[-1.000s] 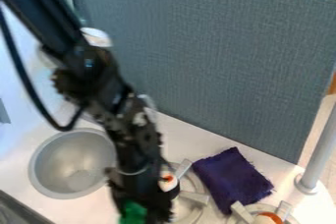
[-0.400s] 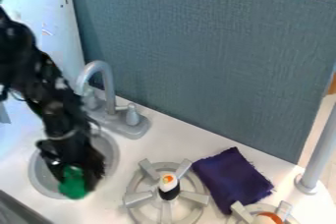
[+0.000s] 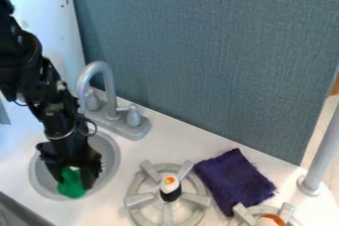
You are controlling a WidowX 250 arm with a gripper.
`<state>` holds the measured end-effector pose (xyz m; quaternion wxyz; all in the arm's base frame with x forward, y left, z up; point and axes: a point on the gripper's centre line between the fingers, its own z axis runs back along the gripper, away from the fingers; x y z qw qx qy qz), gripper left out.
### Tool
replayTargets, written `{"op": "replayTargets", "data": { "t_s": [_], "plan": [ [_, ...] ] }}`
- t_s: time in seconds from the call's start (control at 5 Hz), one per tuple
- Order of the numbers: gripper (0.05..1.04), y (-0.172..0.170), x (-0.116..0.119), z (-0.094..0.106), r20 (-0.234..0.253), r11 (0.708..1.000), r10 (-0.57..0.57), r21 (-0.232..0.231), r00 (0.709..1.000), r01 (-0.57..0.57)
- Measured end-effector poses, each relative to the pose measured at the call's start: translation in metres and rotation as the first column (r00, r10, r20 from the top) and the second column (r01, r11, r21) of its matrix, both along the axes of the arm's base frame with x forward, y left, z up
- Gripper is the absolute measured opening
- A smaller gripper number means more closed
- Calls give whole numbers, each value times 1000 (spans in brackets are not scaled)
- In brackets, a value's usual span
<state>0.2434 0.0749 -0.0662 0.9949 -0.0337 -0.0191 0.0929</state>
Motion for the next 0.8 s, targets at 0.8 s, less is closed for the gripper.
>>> {"op": "replayTargets", "data": {
  "t_s": [0.8],
  "plan": [
    [812,-37,12,-35,-83,1000,-4,0,997,4]
  ]
}}
